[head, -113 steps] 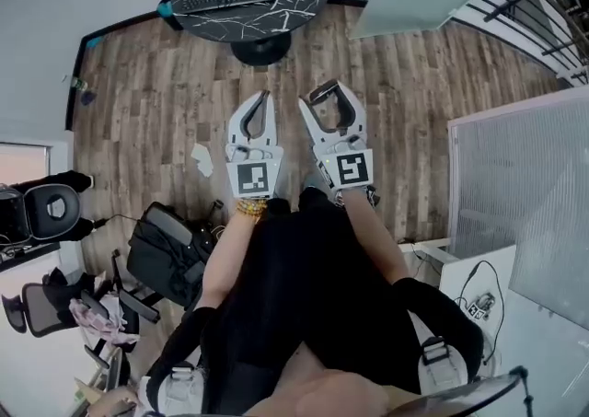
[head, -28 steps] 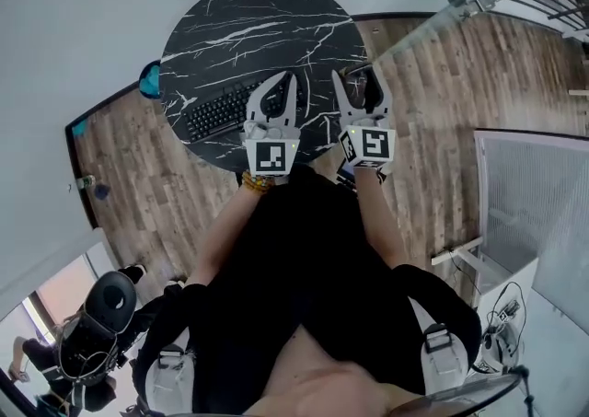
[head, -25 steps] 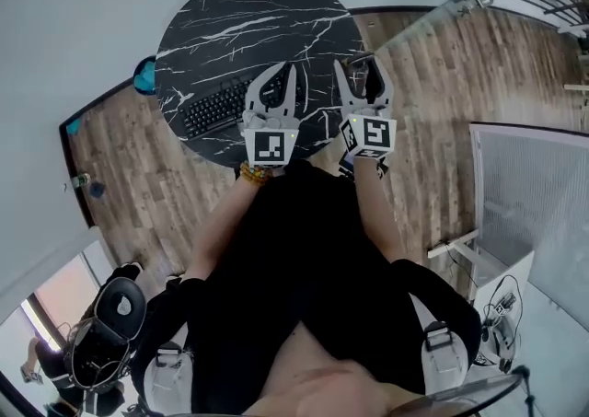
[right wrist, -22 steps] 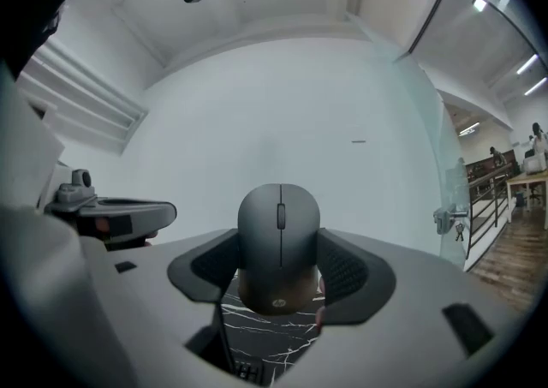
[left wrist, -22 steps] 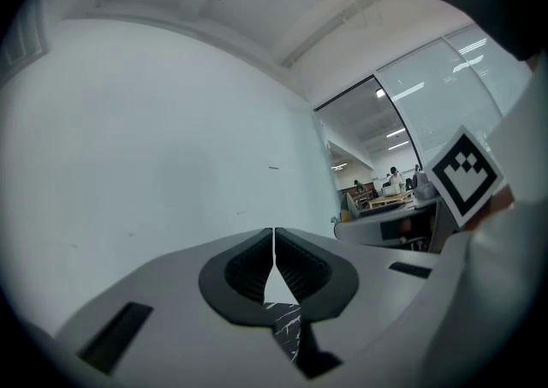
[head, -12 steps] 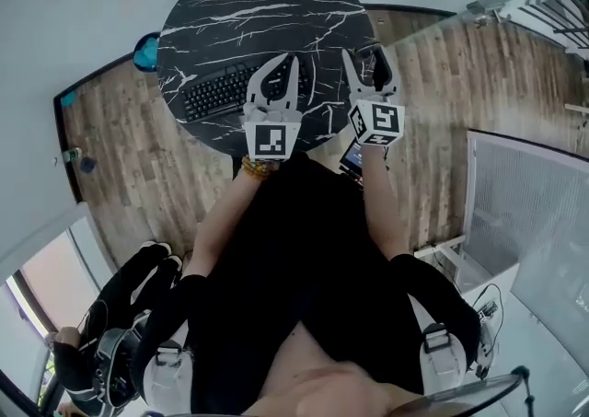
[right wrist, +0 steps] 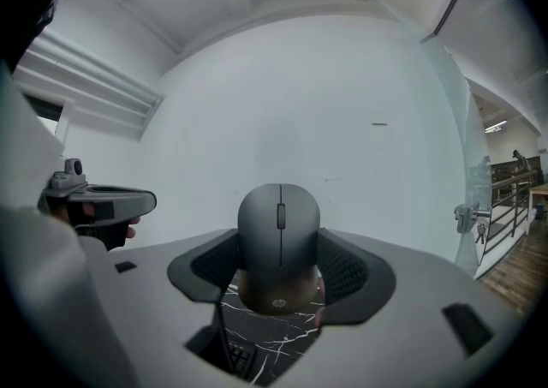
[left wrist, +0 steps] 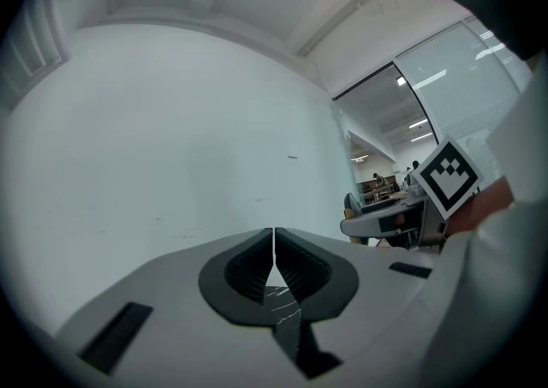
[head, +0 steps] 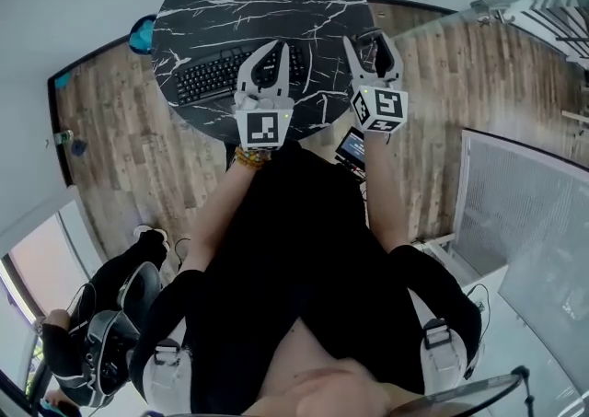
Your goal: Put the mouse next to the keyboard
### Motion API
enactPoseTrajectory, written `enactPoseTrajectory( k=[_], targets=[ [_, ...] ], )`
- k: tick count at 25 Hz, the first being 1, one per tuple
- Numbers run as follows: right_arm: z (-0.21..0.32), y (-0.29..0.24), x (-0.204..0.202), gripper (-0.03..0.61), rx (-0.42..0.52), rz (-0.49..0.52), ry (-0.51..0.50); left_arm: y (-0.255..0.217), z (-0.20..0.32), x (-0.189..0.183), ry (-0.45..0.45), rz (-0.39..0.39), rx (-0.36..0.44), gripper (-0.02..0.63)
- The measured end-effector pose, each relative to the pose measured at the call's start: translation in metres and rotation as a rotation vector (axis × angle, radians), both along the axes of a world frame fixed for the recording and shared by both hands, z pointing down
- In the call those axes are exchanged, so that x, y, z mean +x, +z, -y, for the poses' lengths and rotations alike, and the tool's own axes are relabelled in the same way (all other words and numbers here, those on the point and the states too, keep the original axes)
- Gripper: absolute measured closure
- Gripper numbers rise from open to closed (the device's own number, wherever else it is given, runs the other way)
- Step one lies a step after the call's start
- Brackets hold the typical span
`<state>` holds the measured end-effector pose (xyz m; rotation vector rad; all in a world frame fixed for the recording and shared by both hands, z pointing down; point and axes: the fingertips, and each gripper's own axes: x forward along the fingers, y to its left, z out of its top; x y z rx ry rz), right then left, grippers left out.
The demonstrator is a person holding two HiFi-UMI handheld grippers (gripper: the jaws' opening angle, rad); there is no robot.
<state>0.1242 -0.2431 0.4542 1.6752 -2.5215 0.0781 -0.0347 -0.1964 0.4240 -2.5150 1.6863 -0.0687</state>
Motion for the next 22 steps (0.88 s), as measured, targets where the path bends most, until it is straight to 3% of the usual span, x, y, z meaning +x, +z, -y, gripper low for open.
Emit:
enactPoseTrajectory(
  k=[8, 22],
  targets=[
    [0.008, 0.009, 0.0, 0.292, -0.032, -0.034, -0.038, 0.001, 0.001, -0.007, -0.022, -0.006, -0.017, 0.594],
    [0.021, 0.06, -0.001, 0.293, -0.147, -0.079, -0.079, 0.009, 0.004, -0.005, 0.003, 0.051, -0.035, 0.594]
  ],
)
